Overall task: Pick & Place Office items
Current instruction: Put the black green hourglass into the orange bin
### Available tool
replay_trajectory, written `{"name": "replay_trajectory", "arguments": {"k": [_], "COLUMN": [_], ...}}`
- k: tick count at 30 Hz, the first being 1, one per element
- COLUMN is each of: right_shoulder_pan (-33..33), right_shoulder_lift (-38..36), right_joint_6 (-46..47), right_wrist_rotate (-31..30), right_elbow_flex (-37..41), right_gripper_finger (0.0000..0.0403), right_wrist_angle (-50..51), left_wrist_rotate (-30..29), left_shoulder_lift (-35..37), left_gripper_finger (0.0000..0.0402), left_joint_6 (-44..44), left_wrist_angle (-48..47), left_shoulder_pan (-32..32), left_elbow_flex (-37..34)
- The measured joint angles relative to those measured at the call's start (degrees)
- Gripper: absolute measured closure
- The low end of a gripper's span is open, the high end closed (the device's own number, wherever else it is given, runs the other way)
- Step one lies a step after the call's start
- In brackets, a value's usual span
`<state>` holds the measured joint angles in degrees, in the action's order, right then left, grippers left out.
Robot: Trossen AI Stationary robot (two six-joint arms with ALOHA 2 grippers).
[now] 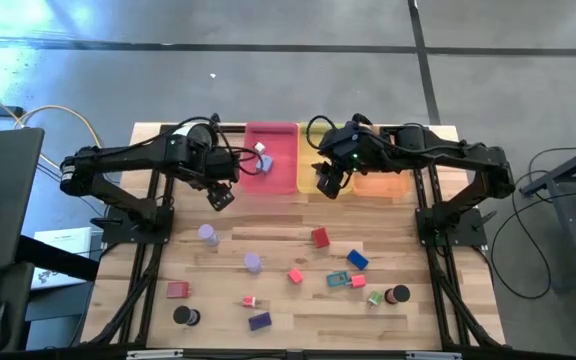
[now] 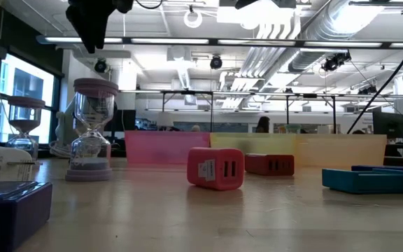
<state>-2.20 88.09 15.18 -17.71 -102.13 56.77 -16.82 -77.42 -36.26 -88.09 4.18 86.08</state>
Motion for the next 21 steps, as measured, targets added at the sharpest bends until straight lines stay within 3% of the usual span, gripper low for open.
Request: {"name": "replay_trajectory", "arguments": {"k": [10,14,17,21], "right_shoulder_pan": [0.37,0.37,0.37,0.37], "right_shoulder_lift": [0.0,0.0,0.0,0.0], "right_joint_6": [-0.42,-0.44,-1.01,-1.73], "right_wrist_rotate": [-0.15,-0.15,-0.13,-0.15], "right_elbow_flex": [0.0,0.0,0.0,0.0], "right_gripper_finger": [0.0241,0.0241,0.0241,0.0241], "right_wrist_angle": [-0.44,-0.44,-0.42,-0.42], "left_wrist_rotate": [0.17,-0.15,-1.46,0.95], "left_shoulder_lift": [-0.32,-0.32,-0.32,-0.32], "left_gripper_finger": [0.0109,0.0109,0.0109,0.0109], "left_joint_6": [-4.02,-10.76,-8.78,-9.45], "left_wrist_angle": [-1.96,-2.01,-1.94,-1.94], "left_shoulder_pan": [0.03,0.55,1.05,0.94], "left_elbow_flex": [-0.02,-1.35,-2.8,-4.62]}}
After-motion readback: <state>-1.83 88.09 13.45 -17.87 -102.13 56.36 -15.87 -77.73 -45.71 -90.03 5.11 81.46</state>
